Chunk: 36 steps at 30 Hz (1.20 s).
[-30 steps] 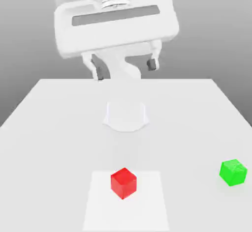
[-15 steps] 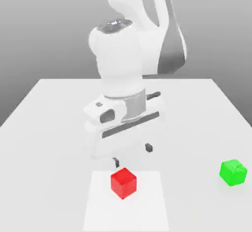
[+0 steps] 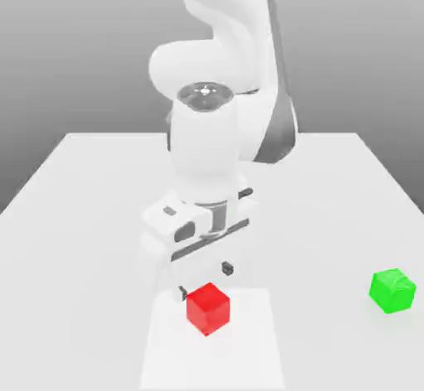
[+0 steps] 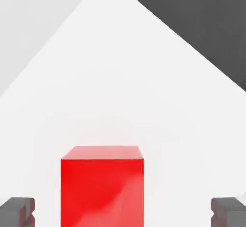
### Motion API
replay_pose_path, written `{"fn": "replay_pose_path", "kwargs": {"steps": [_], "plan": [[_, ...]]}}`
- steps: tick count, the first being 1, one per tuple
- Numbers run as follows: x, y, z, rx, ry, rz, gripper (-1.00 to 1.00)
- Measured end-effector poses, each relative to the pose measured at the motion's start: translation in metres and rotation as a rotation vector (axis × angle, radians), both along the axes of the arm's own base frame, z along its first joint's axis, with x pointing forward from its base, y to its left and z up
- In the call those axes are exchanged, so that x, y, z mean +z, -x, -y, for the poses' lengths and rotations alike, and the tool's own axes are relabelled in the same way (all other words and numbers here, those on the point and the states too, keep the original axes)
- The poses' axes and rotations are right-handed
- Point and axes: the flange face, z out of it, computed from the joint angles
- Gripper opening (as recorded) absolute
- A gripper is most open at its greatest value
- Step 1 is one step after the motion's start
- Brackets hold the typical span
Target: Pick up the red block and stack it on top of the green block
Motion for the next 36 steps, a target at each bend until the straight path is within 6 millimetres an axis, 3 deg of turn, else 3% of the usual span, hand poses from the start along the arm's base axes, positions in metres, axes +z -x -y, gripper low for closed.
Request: {"fn": "replay_pose_path", "kwargs": {"steps": [14,15,22,36], "plan": [[-0.054,0.011,-0.002,-0.003,-0.006,-0.016,0.0],[-0.058,0.012,-0.002,-0.004,-0.007,-0.019,-1.0],[-0.059,0.013,-0.002,-0.004,-0.008,-0.021,-1.0],[-0.004,-0.001,0.001,-0.001,0.0,0.0,-1.0]]}}
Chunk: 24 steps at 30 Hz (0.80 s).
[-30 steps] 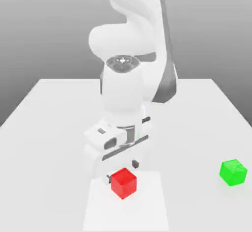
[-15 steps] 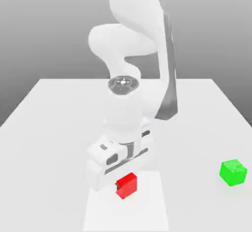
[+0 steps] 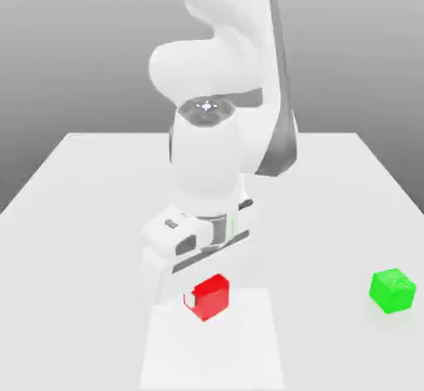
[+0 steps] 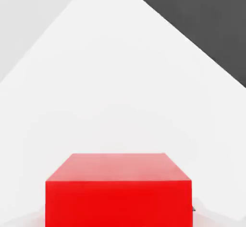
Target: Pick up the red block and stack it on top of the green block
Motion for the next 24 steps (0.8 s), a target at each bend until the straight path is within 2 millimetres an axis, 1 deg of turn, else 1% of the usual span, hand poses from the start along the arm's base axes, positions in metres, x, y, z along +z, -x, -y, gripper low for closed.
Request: {"fn": "replay_pose_path", "kwargs": {"steps": [5,11,12,13,14,15,16,19,22,24], "plan": [[0.009,0.004,0.0,-0.002,-0.003,-0.005,-1.0],[0.012,0.012,-0.001,-0.005,-0.008,-0.019,-1.0],[0.014,0.009,-0.004,0.011,-0.006,-0.019,-1.0],[0.017,0.005,-0.012,0.041,-0.003,-0.018,-1.0],[0.019,0.002,-0.025,0.082,-0.001,-0.017,-1.0],[0.021,0.001,-0.043,0.136,0.001,-0.017,-1.0],[0.024,0.0,-0.065,0.199,0.002,-0.016,-1.0],[0.031,0.008,-0.145,0.427,0.007,-0.015,-1.0],[0.039,0.03,-0.229,0.667,0.007,-0.018,-1.0],[0.043,0.058,-0.288,0.841,0.004,-0.021,-1.0]]}}
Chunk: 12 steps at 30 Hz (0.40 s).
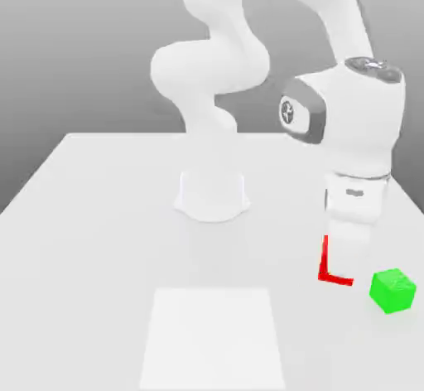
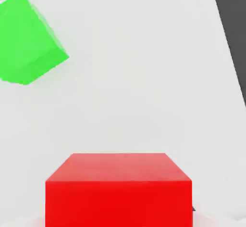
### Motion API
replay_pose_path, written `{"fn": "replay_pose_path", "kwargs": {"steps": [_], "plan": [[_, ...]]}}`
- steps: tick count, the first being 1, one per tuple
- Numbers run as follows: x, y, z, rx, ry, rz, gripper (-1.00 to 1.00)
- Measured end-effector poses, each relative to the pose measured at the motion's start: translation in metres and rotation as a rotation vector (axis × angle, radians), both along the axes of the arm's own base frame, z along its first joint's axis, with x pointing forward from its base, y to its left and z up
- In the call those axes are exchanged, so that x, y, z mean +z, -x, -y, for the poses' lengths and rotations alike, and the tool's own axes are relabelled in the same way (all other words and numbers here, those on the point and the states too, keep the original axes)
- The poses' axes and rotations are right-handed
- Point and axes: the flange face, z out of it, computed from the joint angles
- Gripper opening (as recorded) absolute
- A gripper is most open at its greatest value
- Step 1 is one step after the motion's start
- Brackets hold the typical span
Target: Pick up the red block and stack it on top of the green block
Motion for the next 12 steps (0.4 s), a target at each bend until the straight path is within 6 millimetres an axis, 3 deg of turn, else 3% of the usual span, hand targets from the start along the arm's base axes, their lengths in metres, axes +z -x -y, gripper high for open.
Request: {"fn": "replay_pose_path", "kwargs": {"steps": [1,2,8,9,12], "plan": [[-0.002,0.015,-0.026,0.079,-0.002,-0.001,-1.0],[-0.006,0.015,-0.033,0.096,-0.004,-0.001,-1.0],[-0.052,0.014,-0.036,0.105,-0.004,-0.003,-1.0],[-0.058,0.015,-0.035,0.105,-0.003,-0.004,1.0],[-0.058,0.015,-0.035,0.105,-0.003,-0.004,1.0]]}}
